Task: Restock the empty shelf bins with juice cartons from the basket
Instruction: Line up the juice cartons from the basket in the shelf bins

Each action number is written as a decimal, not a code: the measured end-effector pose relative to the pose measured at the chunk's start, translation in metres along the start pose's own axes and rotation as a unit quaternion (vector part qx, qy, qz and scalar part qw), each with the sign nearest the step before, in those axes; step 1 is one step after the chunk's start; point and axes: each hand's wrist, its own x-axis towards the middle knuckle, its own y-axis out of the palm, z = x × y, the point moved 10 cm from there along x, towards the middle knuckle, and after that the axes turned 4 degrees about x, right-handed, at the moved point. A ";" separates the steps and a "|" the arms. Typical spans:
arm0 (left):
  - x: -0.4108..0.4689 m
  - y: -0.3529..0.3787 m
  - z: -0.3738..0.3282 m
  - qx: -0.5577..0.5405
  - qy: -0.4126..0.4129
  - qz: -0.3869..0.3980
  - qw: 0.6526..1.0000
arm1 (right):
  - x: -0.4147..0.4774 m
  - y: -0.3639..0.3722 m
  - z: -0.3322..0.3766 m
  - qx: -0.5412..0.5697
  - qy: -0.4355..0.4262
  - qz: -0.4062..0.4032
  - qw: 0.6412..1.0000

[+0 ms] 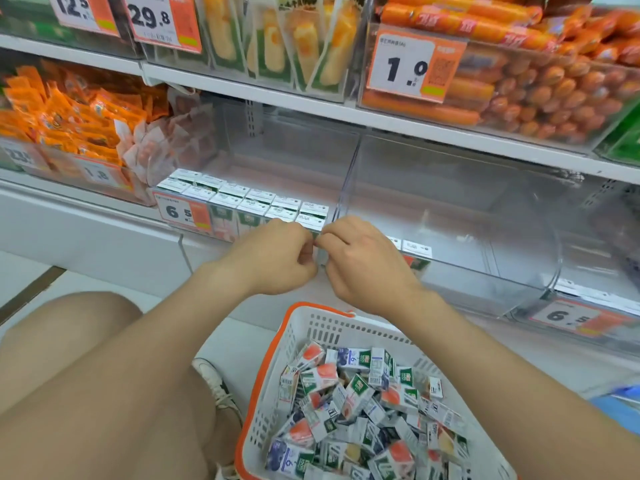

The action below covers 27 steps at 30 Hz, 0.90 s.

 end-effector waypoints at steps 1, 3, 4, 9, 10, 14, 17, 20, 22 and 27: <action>-0.003 0.021 -0.007 0.020 0.017 0.059 0.998 | -0.017 0.001 0.007 0.001 -0.016 -0.004 1.000; -0.011 0.066 -0.019 0.055 0.045 0.172 0.983 | -0.050 0.018 0.017 -0.014 -0.039 0.026 0.999; -0.015 0.088 -0.023 0.070 0.050 0.220 0.972 | -0.066 0.030 0.018 -0.021 -0.038 0.057 0.997; -0.030 0.190 -0.023 0.159 0.062 0.369 0.914 | -0.141 0.109 0.005 0.018 0.005 0.265 0.964; -0.031 0.206 -0.023 0.167 0.069 0.379 0.907 | -0.155 0.123 -0.003 0.020 0.036 0.306 0.951; -0.041 0.258 -0.028 0.196 0.090 0.393 0.894 | -0.200 0.166 -0.019 0.020 0.089 0.418 0.904; -0.051 0.282 -0.044 0.210 0.122 0.385 0.890 | -0.224 0.198 -0.019 0.007 0.090 0.459 0.884; -0.052 0.300 -0.054 0.218 0.161 0.361 0.892 | -0.239 0.227 -0.023 -0.016 0.108 0.455 0.884; -0.048 0.314 -0.048 0.229 0.171 0.325 0.901 | -0.249 0.243 -0.026 -0.033 0.125 0.467 0.875; -0.032 0.334 -0.030 0.244 0.125 0.295 0.915 | -0.272 0.271 -0.029 -0.022 0.116 0.495 0.861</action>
